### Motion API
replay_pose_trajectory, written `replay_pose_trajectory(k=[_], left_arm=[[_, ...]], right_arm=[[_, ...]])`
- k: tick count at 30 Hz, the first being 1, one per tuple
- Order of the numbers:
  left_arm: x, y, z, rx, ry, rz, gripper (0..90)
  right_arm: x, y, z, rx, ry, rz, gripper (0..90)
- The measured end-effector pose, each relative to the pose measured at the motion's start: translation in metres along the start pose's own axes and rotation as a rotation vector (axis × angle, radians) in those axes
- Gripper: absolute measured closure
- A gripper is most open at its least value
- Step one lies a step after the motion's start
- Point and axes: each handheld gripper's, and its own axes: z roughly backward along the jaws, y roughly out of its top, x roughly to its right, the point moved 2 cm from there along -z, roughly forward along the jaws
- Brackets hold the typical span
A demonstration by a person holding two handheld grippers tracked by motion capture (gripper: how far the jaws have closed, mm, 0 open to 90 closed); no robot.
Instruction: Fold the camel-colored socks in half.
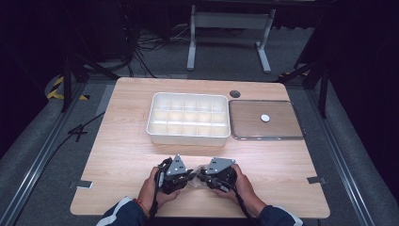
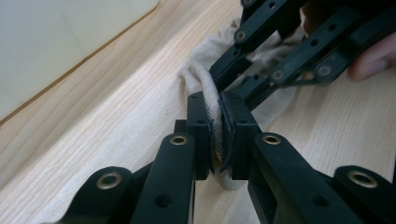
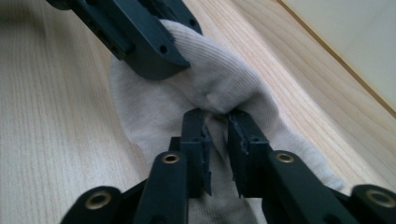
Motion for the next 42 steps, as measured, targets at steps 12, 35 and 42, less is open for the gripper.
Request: replay_pose_trajectory(k=[12,35,42], left_arm=[[-0.004,-0.002,0.001,-0.018,0.016,-0.008,83.1],[-0.007,0.005,0.000,0.000,0.020,-0.023,83.1],[-0.006,0.009,-0.002,-0.002,0.026,-0.035,83.2]], right_arm=[[0.025,-0.016,0.049,0.053,-0.070,-0.020,70.8],[0.010,-0.010,0.012,-0.016,-0.045,0.027,85.5],[0.012,-0.010,0.017,0.019,-0.027,0.002,73.4]])
